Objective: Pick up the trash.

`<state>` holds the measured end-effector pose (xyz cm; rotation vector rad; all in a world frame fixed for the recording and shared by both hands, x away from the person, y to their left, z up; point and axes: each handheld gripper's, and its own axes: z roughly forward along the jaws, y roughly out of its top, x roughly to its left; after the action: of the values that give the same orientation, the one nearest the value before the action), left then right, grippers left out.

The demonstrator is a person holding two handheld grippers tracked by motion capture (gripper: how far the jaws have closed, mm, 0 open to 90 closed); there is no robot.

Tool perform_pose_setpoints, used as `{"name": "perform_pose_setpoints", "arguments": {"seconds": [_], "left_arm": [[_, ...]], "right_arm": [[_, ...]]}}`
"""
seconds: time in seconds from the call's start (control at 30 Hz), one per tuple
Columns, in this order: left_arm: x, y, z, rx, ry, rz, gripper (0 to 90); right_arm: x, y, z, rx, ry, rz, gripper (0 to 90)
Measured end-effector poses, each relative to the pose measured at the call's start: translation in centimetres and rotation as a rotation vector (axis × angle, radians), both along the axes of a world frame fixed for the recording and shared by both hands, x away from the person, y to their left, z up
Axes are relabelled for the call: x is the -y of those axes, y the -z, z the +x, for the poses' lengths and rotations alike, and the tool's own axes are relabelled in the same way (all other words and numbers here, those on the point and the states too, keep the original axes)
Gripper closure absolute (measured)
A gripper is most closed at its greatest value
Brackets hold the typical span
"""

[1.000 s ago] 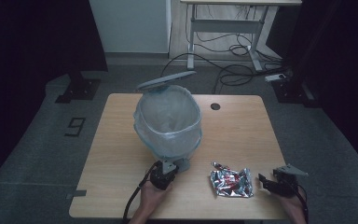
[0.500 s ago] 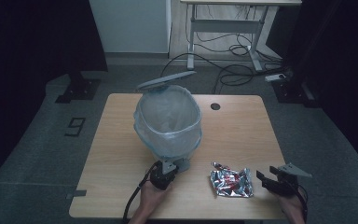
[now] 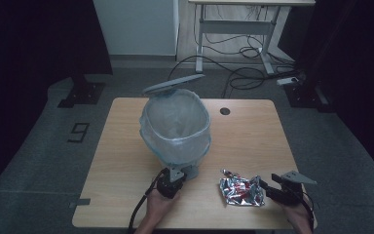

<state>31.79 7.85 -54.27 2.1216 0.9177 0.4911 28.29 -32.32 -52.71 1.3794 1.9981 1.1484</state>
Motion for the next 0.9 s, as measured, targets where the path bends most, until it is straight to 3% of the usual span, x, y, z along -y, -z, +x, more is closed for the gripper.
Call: {"name": "perform_pose_setpoints", "arguments": {"seconds": [0.5, 0.67, 0.73, 0.9], "left_arm": [[0.1, 0.1, -0.1, 0.010, -0.002, 0.005, 90.0], [0.1, 0.1, -0.1, 0.012, -0.002, 0.007, 90.0], [0.1, 0.1, -0.1, 0.012, -0.002, 0.008, 90.0], [0.1, 0.1, -0.2, 0.014, -0.001, 0.010, 90.0]], "right_arm": [[-1.6, 1.3, 0.7, -0.058, -0.036, -0.024, 43.9], [-2.1, 1.5, 0.7, -0.058, -0.051, -0.044, 58.0], [-2.0, 1.4, 0.8, -0.060, -0.036, -0.045, 69.4], [-1.7, 1.4, 0.8, -0.073, -0.044, -0.021, 77.5]]}}
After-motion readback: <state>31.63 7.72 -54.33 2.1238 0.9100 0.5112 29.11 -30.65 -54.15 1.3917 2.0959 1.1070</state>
